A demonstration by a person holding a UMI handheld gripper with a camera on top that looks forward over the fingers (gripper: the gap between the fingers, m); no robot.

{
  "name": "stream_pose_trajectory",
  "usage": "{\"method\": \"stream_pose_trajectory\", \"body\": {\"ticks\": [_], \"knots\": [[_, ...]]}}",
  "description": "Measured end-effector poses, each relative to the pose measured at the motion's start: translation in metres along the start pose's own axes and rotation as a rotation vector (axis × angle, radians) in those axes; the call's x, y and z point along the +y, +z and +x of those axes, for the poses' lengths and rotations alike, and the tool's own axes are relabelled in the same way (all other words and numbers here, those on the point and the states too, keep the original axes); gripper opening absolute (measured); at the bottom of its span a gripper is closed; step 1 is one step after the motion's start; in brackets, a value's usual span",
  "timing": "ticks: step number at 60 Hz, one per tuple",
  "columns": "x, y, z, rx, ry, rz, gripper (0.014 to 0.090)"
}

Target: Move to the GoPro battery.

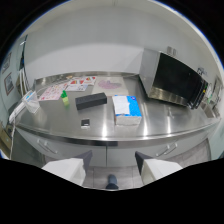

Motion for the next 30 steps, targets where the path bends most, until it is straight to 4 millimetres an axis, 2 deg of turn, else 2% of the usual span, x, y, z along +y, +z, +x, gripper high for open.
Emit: {"method": "stream_pose_trajectory", "body": {"ticks": [4,11,19,23,30], "knots": [[0.000,0.001,-0.008,-0.014,-0.004,0.007,0.0844],[-0.001,0.007,-0.034,-0.059,-0.004,0.014,0.0842],[-0.001,0.025,-0.069,-0.115,-0.002,0.026,0.0843],[-0.003,0.038,-0.080,-0.134,-0.010,0.025,0.0857],[-0.005,0.065,-0.095,-0.154,-0.022,0.010,0.0836]]}}
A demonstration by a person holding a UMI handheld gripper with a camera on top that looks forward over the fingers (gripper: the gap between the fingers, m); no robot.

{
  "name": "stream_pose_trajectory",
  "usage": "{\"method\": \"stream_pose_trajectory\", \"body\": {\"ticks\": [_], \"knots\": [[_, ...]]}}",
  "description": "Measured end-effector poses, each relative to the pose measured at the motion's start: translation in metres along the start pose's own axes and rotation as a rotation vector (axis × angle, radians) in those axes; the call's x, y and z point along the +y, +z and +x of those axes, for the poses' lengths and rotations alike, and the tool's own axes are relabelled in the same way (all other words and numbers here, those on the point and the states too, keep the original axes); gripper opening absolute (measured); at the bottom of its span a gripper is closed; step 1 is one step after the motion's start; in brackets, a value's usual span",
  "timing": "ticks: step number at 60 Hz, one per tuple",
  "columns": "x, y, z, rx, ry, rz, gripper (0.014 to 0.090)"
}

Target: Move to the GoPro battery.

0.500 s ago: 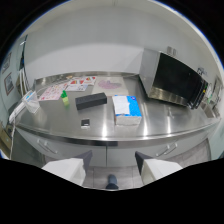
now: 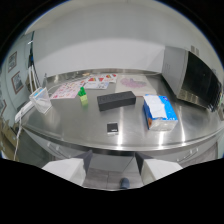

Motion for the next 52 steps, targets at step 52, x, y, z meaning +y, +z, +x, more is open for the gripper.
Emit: {"method": "stream_pose_trajectory", "body": {"ticks": [52], "knots": [[-0.049,0.125,0.003,0.049,0.007,-0.017,0.0834]]}}
